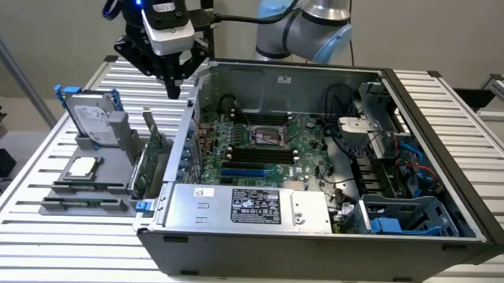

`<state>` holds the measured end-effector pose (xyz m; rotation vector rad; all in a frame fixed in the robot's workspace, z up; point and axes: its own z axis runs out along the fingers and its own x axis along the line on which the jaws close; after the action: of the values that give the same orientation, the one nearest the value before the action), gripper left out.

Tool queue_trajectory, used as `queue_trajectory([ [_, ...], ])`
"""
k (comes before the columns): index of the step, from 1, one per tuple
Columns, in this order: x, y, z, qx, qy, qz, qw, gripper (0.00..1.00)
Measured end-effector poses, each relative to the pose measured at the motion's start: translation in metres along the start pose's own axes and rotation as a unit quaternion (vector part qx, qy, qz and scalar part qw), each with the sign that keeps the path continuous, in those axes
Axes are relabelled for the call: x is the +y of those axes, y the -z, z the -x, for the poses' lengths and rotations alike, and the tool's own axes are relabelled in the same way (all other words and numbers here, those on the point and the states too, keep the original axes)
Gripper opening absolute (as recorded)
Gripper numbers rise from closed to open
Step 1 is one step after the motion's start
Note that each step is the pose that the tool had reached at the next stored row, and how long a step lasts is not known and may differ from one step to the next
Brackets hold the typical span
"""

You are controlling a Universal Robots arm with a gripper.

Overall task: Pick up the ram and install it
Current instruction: 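Reach for the ram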

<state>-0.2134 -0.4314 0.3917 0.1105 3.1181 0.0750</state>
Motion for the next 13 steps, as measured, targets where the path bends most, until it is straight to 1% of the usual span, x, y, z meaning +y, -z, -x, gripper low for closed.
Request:
queue_trajectory([
  [10, -0.0196, -0.0019, -0.045, 0.0, 0.0, 0.0, 1.0, 0.0],
  [13, -0.0251, -0.0033, -0.057, 0.0, 0.0, 0.0, 1.0, 0.0],
])
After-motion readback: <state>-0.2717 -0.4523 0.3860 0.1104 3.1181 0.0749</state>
